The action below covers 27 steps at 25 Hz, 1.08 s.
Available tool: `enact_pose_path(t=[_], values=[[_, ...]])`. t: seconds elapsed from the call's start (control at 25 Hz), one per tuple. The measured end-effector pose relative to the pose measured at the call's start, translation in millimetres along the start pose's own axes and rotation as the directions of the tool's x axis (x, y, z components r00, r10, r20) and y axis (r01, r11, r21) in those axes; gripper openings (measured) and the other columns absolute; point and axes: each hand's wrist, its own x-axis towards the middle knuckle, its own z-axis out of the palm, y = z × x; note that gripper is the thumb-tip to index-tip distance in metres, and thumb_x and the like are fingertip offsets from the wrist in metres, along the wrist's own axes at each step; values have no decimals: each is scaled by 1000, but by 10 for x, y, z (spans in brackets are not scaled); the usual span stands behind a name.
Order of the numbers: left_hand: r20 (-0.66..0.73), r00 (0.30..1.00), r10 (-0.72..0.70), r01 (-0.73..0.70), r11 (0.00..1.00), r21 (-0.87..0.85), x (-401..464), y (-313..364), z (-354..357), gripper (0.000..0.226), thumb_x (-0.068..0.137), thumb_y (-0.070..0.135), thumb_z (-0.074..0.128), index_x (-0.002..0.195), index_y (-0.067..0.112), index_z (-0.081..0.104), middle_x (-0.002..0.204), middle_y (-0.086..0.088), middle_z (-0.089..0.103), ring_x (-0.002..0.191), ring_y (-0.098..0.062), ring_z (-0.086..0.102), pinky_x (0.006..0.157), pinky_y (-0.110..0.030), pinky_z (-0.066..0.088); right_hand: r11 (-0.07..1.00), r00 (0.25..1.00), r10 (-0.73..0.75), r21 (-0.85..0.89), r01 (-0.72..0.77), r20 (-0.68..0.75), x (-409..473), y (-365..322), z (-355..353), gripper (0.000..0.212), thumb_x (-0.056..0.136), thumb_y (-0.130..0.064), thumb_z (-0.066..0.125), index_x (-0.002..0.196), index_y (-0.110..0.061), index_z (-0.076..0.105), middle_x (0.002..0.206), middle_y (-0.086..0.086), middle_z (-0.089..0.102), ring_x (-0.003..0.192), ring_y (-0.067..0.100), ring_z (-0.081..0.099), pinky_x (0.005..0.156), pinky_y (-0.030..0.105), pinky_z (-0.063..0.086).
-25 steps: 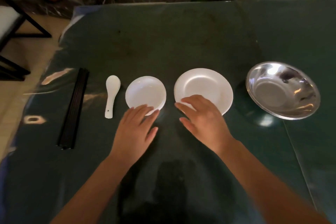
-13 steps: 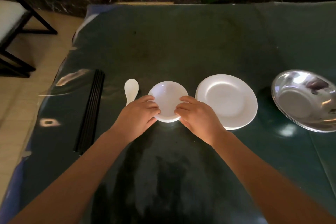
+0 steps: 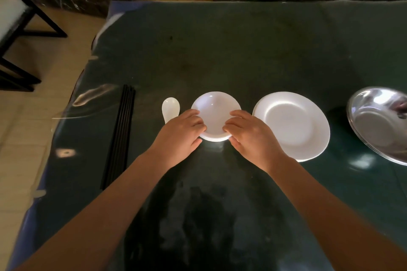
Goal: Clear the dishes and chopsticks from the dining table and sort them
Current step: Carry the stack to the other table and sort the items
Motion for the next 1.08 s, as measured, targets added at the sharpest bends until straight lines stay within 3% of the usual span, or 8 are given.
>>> enact_pose_path(t=[0.16, 0.24, 0.36, 0.48, 0.6, 0.68, 0.76, 1.08], values=[[-15, 999, -46, 44, 996, -78, -79, -17, 3, 39, 80, 18, 67, 118, 9, 60, 125, -8, 61, 126, -26, 48, 100, -40, 42, 998, 998, 51, 22, -52, 42, -5, -45, -53, 37, 68, -13, 77, 104, -10, 68, 107, 10, 70, 109, 30, 62, 92, 46, 51], [-130, 982, -136, 122, 986, -110, -265, 5, -7, 42, 77, 17, 69, 118, 8, 61, 121, -11, 63, 115, -28, 57, 95, -42, 47, 991, 993, 116, 68, -118, 35, -41, -122, -104, 40, 69, -20, 75, 108, -14, 67, 112, 8, 69, 112, 29, 60, 95, 47, 48], [-245, 916, -318, 276, 942, -191, -676, 23, 102, 41, 74, 14, 73, 113, 5, 65, 114, -13, 65, 105, -28, 62, 86, -43, 53, 989, 990, 131, 82, -126, -52, 204, -278, -179, 34, 75, -18, 71, 108, -12, 67, 107, 12, 69, 103, 31, 63, 89, 46, 52], [-137, 919, -368, 340, 921, -191, -938, 19, 237, 46, 72, 15, 77, 115, 6, 64, 117, -15, 64, 105, -28, 63, 78, -44, 57, 979, 984, 177, 98, -177, 8, 818, -426, -208, 32, 85, -20, 61, 116, -13, 63, 116, 12, 65, 110, 30, 57, 94, 41, 46], [-75, 917, -392, 374, 910, -182, -945, -18, 288, 49, 70, 15, 78, 116, 9, 63, 125, -12, 60, 103, -23, 64, 74, -36, 59, 977, 962, 185, 70, -203, 199, 1415, -507, -60, 37, 89, -20, 55, 126, -18, 55, 124, 9, 58, 115, 27, 52, 95, 39, 44], [-79, 911, -405, 382, 900, -209, -911, -62, 298, 45, 71, 13, 78, 114, 10, 64, 126, -12, 59, 99, -21, 66, 71, -33, 59, 972, 912, 177, 78, -221, 371, 1657, -570, 101, 41, 89, -15, 54, 130, -20, 51, 130, 8, 54, 118, 27, 51, 97, 38, 45], [-93, 908, -408, 375, 892, -251, -882, -94, 319, 39, 73, 10, 76, 110, 8, 66, 123, -12, 61, 96, -21, 66, 69, -33, 60, 957, 869, 190, 109, -267, 457, 1770, -597, 241, 41, 88, -10, 53, 128, -20, 53, 132, 7, 55, 116, 26, 54, 95, 35, 45], [-139, 894, -427, 360, 867, -345, -812, -274, 379, 22, 78, 0, 70, 100, 2, 67, 113, -13, 63, 85, -21, 66, 59, -34, 59, 914, 885, 237, 216, -342, 401, 1823, -590, 414, 32, 88, -7, 53, 117, -16, 64, 120, 7, 65, 101, 24, 62, 72, 20, 41]])
